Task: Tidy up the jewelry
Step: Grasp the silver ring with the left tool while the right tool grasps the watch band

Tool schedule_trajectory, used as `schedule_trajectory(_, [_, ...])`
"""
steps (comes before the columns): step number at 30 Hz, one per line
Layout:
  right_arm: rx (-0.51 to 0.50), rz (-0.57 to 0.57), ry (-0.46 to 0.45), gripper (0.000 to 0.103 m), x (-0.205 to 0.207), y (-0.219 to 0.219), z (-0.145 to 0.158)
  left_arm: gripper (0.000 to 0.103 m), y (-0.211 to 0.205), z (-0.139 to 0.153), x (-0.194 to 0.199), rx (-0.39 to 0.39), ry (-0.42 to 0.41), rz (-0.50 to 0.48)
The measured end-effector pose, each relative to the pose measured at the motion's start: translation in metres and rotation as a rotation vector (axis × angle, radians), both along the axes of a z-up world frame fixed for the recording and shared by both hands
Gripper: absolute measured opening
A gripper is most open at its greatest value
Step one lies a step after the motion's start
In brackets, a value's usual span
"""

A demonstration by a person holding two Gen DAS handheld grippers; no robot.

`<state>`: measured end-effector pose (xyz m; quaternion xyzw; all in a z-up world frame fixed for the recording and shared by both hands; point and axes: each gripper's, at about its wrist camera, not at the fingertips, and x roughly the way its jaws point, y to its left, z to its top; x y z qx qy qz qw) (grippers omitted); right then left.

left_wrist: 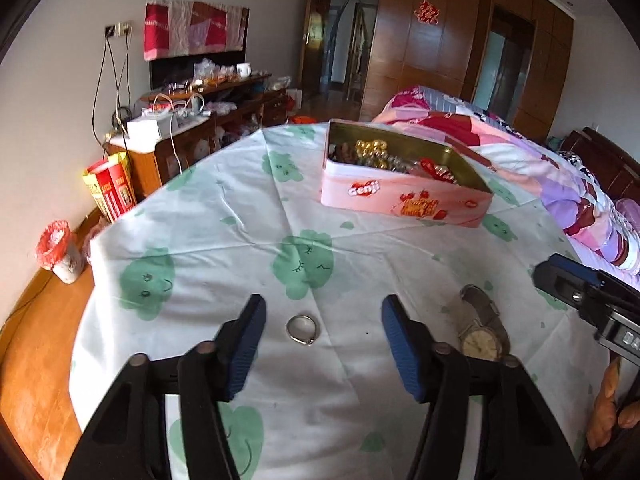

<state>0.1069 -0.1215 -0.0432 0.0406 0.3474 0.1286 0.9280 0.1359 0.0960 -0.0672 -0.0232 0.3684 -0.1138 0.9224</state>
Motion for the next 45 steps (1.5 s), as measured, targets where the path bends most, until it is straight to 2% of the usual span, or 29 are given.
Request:
schedule_trajectory(2, [0.0, 0.001, 0.001, 0.061, 0.0, 0.0, 0.0, 0.035, 0.0, -0.007, 0.006, 0.002, 0.046, 0.006])
schedule_trajectory(3, [0.001, 0.001, 0.002, 0.061, 0.001, -0.001, 0.0, 0.032, 0.0, -0.011, 0.009, -0.001, 0.07, 0.007])
schedule_trajectory(4, [0.001, 0.001, 0.002, 0.061, 0.0, -0.001, 0.0, 0.031, -0.001, -0.015, 0.011, -0.003, 0.092, 0.006])
schedule_trajectory(8, [0.004, -0.001, 0.013, 0.061, 0.003, -0.001, -0.002, 0.031, -0.006, -0.017, 0.006, 0.055, 0.059, -0.012])
schedule_trajectory(13, [-0.004, 0.008, 0.02, 0.061, 0.003, 0.003, -0.004, 0.03, 0.0, -0.017, 0.008, 0.021, 0.081, -0.002])
schedule_trajectory(16, [-0.012, 0.012, 0.02, 0.061, 0.002, 0.004, -0.004, 0.03, -0.003, -0.017, 0.008, 0.045, 0.073, -0.003])
schedule_trajectory(17, [-0.01, 0.011, 0.021, 0.061, 0.002, 0.004, -0.004, 0.028, -0.004, -0.017, 0.007, 0.058, 0.069, -0.004])
schedule_trajectory(19, [-0.005, 0.01, 0.03, 0.061, 0.003, 0.004, -0.006, 0.018, -0.007, -0.018, 0.006, 0.091, 0.059, 0.008])
schedule_trajectory(25, [-0.006, 0.006, 0.052, 0.061, 0.003, 0.004, -0.008, 0.018, -0.011, -0.018, 0.004, 0.112, 0.046, -0.013])
schedule_trajectory(33, [-0.037, 0.091, 0.103, 0.061, 0.002, 0.024, -0.012, 0.018, 0.001, -0.015, -0.001, 0.005, 0.033, 0.005])
schedule_trajectory(45, [-0.147, 0.143, 0.175, 0.063, 0.007, 0.052, -0.028, 0.018, 0.005, 0.008, -0.007, -0.018, -0.045, 0.015])
